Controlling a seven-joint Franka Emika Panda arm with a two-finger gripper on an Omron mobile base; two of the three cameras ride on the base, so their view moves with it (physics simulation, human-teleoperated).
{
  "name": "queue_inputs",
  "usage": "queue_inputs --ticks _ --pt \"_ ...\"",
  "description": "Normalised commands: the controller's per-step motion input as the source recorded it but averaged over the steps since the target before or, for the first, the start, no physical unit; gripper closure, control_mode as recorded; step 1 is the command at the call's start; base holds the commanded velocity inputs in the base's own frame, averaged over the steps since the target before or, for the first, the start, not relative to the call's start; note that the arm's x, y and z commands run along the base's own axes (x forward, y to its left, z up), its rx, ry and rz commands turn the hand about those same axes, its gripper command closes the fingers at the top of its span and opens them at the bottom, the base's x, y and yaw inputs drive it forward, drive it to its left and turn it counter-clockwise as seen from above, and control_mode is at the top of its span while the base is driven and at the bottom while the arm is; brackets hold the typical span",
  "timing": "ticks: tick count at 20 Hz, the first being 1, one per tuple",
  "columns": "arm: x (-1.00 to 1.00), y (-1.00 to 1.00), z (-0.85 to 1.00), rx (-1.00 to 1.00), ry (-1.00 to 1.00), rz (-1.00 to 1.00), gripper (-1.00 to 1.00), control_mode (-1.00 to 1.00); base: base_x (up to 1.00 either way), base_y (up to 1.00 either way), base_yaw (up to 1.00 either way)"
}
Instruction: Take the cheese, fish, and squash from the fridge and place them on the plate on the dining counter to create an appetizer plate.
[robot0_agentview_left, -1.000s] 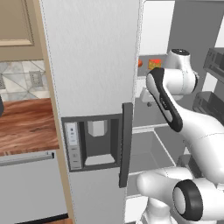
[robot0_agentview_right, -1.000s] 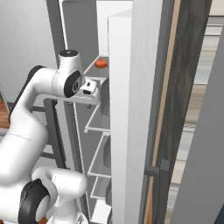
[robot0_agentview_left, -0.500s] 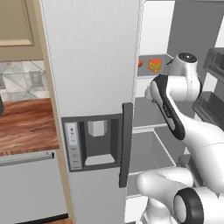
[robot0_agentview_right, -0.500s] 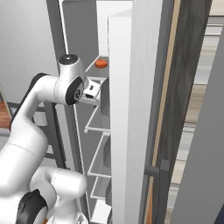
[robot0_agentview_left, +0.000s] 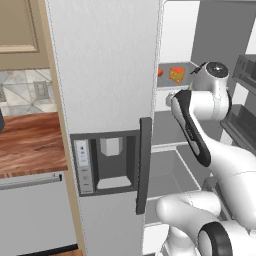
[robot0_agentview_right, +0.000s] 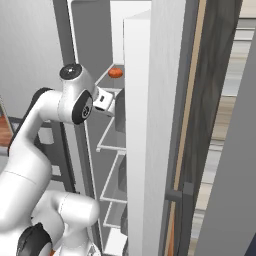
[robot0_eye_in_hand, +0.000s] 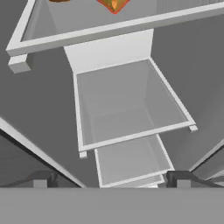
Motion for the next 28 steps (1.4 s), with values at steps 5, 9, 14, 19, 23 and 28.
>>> queue_inputs --ticks 5,9,14,19,23,28 --pt "0.04 -0.22 0.33 0.00 -0.02 0.00 -1.00 -1.00 0.00 0.00 0.00" --pt "0.16 -0.26 0.26 0.00 0.00 0.00 -1.00 -1.00 0.00 0.00 0.00" --pt "0.42 -0.19 0.15 0.00 0.00 0.00 -1.00 -1.00 0.00 0.00 0.00" --pt "0.55 -0.04 0.01 0.00 0.00 0.00 -1.00 -1.00 0.00 0.00 0.00" --pt "0.58 0.00 0.00 -0.02 0.00 -0.02 -1.00 -1.00 0.00 0.00 0.00" --pt "0.42 0.00 0.02 -0.01 -0.01 0.00 -1.00 -1.00 0.00 0.00 0.00"
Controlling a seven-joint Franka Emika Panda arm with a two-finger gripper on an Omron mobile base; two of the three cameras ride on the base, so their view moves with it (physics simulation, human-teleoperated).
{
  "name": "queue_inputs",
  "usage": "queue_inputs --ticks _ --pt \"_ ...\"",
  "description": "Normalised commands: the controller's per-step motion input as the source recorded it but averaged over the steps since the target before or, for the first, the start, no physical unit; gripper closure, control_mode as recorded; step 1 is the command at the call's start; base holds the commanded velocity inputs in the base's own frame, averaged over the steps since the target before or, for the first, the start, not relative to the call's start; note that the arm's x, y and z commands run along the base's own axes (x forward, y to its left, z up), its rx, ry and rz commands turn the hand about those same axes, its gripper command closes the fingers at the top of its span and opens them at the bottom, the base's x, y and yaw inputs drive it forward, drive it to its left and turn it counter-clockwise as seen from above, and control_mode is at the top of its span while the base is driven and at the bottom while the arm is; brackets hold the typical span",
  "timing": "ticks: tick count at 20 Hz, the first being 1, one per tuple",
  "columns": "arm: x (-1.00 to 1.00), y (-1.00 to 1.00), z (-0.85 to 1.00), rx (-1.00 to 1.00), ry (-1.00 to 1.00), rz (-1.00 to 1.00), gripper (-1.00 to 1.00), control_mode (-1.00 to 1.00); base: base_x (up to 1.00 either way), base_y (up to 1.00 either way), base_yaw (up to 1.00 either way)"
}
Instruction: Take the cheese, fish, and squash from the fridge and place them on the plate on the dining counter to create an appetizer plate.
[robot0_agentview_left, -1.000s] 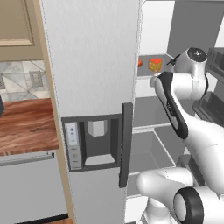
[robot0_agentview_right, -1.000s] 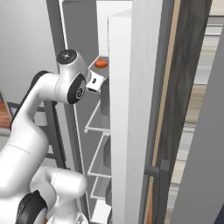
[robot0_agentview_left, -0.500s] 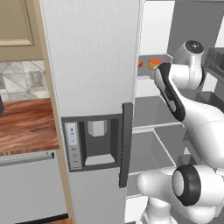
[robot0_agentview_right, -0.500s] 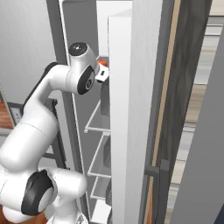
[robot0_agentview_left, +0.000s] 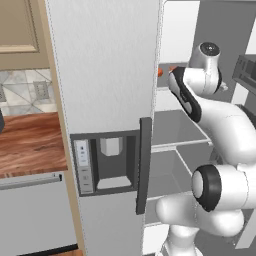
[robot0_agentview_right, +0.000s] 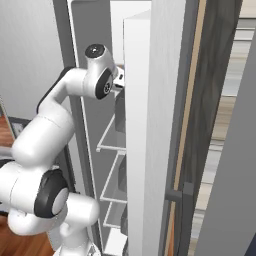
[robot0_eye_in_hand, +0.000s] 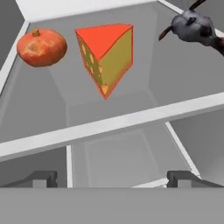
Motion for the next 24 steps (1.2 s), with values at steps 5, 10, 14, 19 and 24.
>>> queue_inputs --ticks 5,10,14,19,24 --pt "0.23 -0.08 0.11 0.00 0.00 0.00 -1.00 -1.00 0.00 0.00 0.00" --pt "0.25 -0.07 0.10 0.00 0.00 0.00 -1.00 -1.00 0.00 0.00 0.00" --pt "0.26 -0.14 0.07 0.00 0.00 0.00 -1.00 -1.00 0.00 0.00 0.00" --pt "0.13 -0.27 0.00 0.00 0.00 0.00 -1.00 -1.00 0.00 0.00 0.00" --pt "0.22 -0.19 0.00 0.00 0.00 0.03 -1.00 -1.00 0.00 0.00 0.00"
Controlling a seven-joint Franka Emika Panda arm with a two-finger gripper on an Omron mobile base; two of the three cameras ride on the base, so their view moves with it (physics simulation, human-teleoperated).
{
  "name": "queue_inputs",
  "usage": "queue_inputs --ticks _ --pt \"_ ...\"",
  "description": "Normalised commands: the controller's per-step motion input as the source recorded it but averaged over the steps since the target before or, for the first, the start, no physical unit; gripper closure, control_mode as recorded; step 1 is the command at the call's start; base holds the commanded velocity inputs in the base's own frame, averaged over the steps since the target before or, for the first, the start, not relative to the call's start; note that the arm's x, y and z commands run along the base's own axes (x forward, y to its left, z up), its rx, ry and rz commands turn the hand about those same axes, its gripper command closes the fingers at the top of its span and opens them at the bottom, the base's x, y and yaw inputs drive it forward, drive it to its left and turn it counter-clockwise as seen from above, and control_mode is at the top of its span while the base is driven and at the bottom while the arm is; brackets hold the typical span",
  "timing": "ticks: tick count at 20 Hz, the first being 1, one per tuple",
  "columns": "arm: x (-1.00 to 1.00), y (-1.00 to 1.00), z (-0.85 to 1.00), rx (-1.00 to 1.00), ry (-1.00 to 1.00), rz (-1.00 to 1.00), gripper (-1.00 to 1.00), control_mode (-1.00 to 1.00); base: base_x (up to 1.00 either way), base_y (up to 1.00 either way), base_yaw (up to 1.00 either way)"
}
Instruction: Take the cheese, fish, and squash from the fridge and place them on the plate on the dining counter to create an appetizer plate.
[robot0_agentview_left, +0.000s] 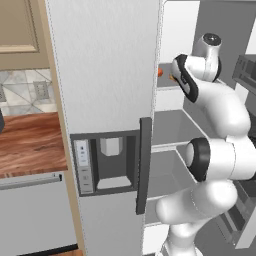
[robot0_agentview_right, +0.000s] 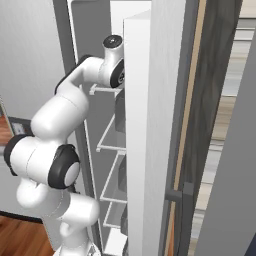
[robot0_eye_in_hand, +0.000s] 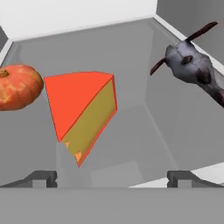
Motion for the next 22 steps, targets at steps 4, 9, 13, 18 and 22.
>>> queue_inputs --ticks 4,9,13,18,22 --pt "0.34 -0.09 0.00 0.00 0.00 0.04 -1.00 -1.00 0.00 0.00 0.00" --pt "0.28 -0.01 0.00 0.00 0.00 0.05 -1.00 -1.00 0.00 0.00 0.00" --pt "0.25 0.00 0.00 0.00 0.00 0.03 -1.00 -1.00 0.00 0.00 0.00" --pt "0.19 0.00 -0.03 0.00 0.00 0.01 -1.00 -1.00 0.00 0.00 0.00" --pt "0.12 0.00 -0.27 0.00 0.00 0.00 -1.00 -1.00 0.00 0.00 0.00"
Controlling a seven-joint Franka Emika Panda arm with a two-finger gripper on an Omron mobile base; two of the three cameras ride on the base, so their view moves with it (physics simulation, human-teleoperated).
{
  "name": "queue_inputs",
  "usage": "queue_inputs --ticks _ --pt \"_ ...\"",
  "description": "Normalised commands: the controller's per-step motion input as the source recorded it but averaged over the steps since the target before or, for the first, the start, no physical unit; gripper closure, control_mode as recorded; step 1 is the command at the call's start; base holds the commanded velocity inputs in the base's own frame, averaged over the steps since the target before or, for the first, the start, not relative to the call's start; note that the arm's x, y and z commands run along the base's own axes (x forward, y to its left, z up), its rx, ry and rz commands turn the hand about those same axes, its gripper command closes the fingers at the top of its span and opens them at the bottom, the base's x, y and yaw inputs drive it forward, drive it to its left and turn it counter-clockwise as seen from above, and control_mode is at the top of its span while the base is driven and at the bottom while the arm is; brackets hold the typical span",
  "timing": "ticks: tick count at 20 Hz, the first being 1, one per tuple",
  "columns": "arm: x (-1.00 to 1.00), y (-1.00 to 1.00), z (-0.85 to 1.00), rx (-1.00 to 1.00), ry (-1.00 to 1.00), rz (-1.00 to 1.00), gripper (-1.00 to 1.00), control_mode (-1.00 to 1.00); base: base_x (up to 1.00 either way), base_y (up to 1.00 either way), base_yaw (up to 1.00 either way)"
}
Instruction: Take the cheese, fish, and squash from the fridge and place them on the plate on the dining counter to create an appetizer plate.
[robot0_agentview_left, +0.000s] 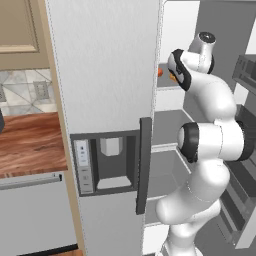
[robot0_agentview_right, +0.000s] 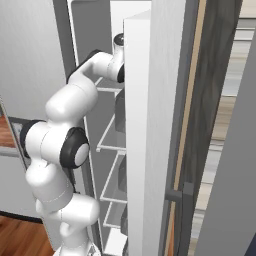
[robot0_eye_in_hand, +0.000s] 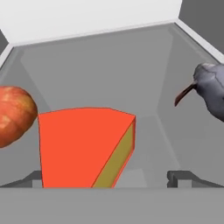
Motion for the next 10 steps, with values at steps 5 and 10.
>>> queue_inputs --ticks 5,10 --pt "0.10 0.00 -0.40 0.00 0.00 0.00 -1.00 -1.00 0.00 0.00 0.00" --pt "0.34 0.00 -0.29 0.00 0.00 0.00 -1.00 -1.00 0.00 0.00 0.00"
